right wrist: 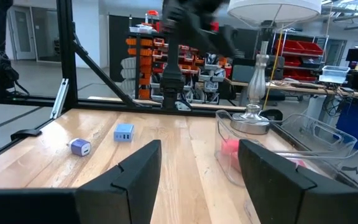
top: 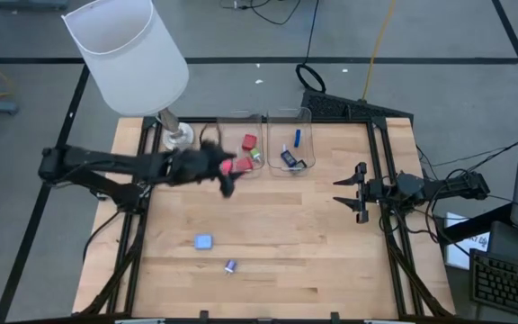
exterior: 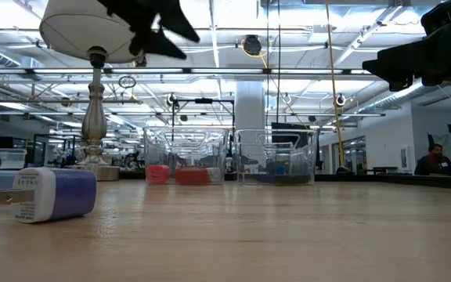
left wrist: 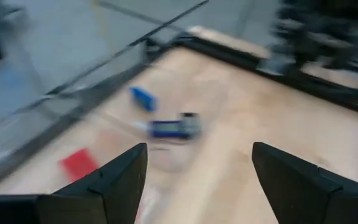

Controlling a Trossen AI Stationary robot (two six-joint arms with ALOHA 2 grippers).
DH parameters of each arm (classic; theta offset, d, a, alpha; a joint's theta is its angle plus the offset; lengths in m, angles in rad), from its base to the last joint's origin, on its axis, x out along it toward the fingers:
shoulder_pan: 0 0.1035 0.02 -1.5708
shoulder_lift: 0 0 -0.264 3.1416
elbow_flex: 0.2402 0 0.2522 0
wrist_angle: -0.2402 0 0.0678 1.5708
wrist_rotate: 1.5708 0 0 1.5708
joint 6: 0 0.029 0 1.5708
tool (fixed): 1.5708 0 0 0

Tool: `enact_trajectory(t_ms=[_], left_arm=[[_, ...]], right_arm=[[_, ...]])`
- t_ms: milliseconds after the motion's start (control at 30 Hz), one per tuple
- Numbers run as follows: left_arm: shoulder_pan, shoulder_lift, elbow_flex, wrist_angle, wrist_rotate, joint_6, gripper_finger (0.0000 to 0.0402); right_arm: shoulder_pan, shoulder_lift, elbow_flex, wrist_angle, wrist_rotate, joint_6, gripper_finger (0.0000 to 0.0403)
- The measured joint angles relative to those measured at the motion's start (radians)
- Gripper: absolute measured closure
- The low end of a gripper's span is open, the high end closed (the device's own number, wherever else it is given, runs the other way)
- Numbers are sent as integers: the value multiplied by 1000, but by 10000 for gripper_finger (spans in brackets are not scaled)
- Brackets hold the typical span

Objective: Pick & Place Office items
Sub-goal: Put the violet charger adapter into the left transparent bin

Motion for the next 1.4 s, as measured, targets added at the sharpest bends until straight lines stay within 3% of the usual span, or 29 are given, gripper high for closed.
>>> enact_trajectory(t_ms=[133, 367, 700, 1000, 1267, 1400], left_arm=[[-169, -36, -33, 42, -4, 7, 117], [-446, -34, -71, 130, -155, -24, 117], [-736, 109, -94, 247, -176, -149, 117], [-823, 341, -93, 347, -119, -227, 117], [-804, 541, -93, 382, -115, -322, 117], [-779, 588, -93, 421, -28, -403, 117]], right_arm=[[0, 0, 0, 0, 0, 0, 195], [0, 0, 0, 0, 0, 0, 195], [0, 0, 0, 0, 0, 0, 197], [0, 0, 0, 0, 0, 0, 198], [0, 0, 0, 0, 0, 0, 195], [0, 0, 0, 0, 0, 0, 195]])
